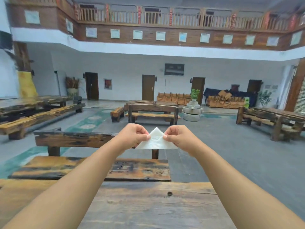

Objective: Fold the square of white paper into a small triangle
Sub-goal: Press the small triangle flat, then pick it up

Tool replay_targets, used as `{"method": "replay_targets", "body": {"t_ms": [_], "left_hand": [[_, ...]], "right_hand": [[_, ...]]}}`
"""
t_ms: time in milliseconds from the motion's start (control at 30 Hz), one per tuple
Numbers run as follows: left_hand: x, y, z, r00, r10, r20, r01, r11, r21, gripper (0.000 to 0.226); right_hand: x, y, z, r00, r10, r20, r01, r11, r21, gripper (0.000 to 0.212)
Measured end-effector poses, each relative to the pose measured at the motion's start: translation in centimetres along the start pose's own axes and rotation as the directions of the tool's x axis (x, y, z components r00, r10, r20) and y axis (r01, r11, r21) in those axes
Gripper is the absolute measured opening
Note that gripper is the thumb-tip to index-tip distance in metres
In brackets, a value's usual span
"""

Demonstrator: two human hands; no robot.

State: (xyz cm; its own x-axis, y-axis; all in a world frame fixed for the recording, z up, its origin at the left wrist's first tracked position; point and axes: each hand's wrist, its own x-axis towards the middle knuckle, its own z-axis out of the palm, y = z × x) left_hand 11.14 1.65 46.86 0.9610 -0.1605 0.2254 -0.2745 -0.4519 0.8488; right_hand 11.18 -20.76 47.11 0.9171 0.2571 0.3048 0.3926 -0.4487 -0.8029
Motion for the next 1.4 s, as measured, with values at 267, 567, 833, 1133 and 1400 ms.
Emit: {"method": "replay_targets", "body": {"t_ms": [267, 567, 833, 1133, 1400], "left_hand": [[0.3, 0.4, 0.1, 1.0, 0.02, 0.003, -0.02, 1.0, 0.012, 0.009], [1.1, 0.0, 5.9, 0.993, -0.014, 0.118, 0.014, 1.0, -0.006, 0.01], [2.0, -0.4, 16.4, 0.954, -0.078, 0.289, 0.089, 0.996, -0.024, 0.011], [1.3, -4.9, 29.9, 0.857, -0.211, 0.47, 0.252, 0.967, -0.026, 0.014], [-0.7, -14.8, 40.9, 0.686, -0.443, 0.577, 0.468, 0.876, 0.117, 0.02]], "right_hand": [[-0.1, 0.4, -0.5, 1.0, 0.015, 0.011, -0.015, 1.0, 0.02, 0.013], [-2.8, 4.4, -3.4, 0.993, 0.12, -0.007, -0.12, 0.992, -0.037, 0.014], [-8.5, 11.3, -7.8, 0.958, 0.284, -0.041, -0.285, 0.958, -0.027, 0.013], [-15.0, 23.5, -9.7, 0.869, 0.49, -0.065, -0.488, 0.872, 0.043, 0.018], [-20.3, 36.2, -6.6, 0.725, 0.685, 0.066, -0.688, 0.725, 0.029, 0.024]]}}
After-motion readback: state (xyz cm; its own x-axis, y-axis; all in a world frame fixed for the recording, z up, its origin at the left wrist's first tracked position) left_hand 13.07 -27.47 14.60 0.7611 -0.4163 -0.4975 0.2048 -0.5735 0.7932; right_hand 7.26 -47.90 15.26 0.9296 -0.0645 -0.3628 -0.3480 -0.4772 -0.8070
